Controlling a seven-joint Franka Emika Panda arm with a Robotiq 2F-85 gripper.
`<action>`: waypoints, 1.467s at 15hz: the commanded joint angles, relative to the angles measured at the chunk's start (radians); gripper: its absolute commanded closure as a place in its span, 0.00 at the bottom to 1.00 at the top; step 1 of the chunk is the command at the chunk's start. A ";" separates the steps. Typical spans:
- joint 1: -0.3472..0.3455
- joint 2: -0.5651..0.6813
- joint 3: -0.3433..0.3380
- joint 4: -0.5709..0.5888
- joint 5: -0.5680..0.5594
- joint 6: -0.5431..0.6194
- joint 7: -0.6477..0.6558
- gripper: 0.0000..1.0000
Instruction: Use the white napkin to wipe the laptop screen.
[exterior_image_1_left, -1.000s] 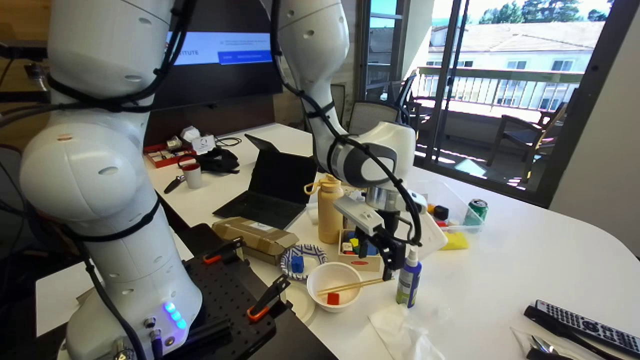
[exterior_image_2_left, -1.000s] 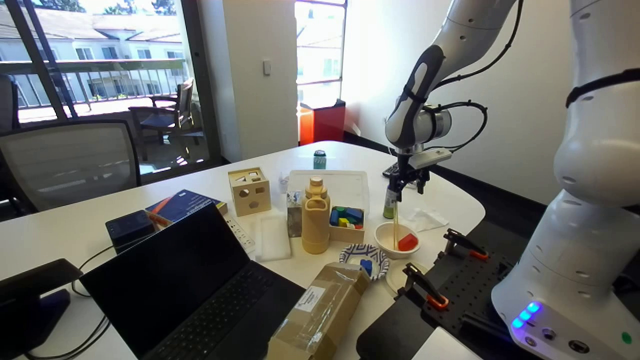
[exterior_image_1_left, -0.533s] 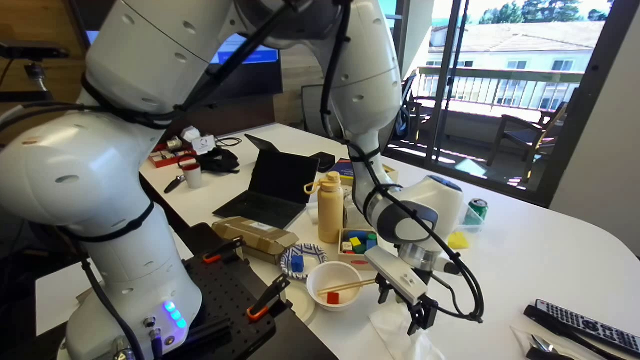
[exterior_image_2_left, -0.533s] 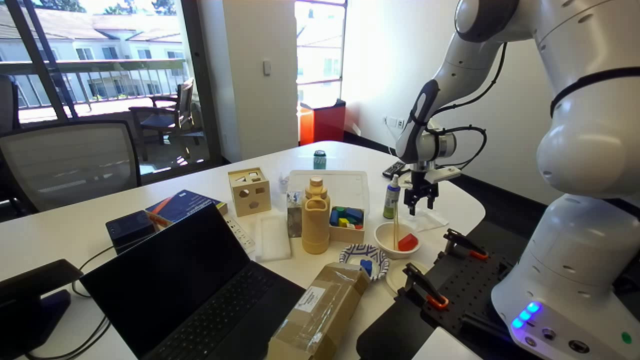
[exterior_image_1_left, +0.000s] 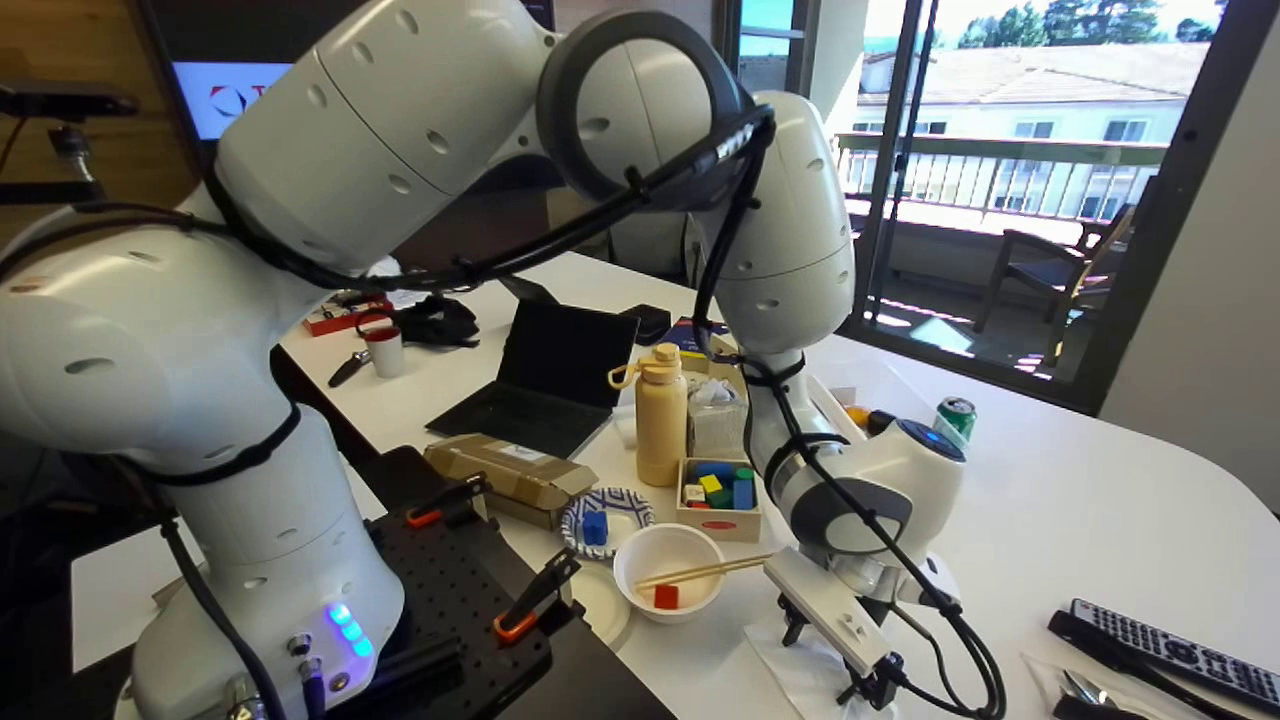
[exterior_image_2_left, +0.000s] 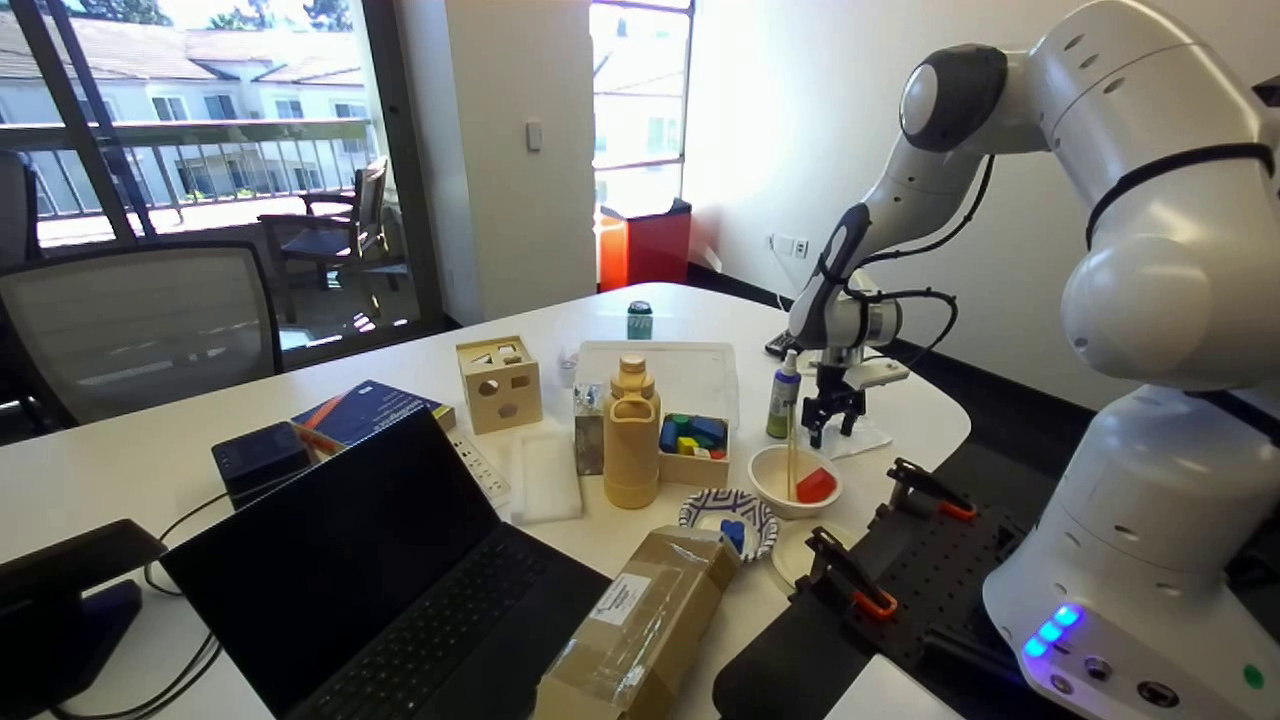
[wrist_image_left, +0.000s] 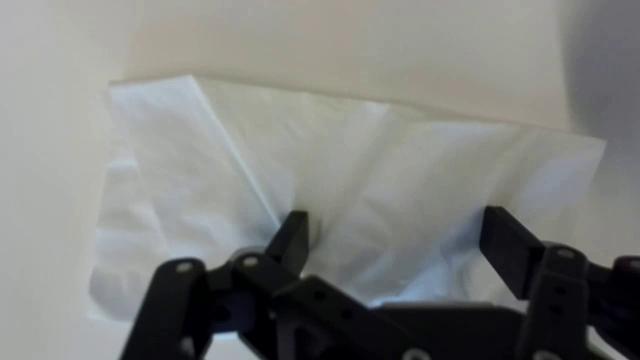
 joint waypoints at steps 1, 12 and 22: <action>-0.009 0.026 0.005 0.043 0.000 0.006 -0.004 0.39; 0.127 -0.163 -0.168 -0.178 -0.063 0.051 0.142 0.97; 0.266 -0.649 -0.220 -0.629 -0.093 0.153 0.195 0.97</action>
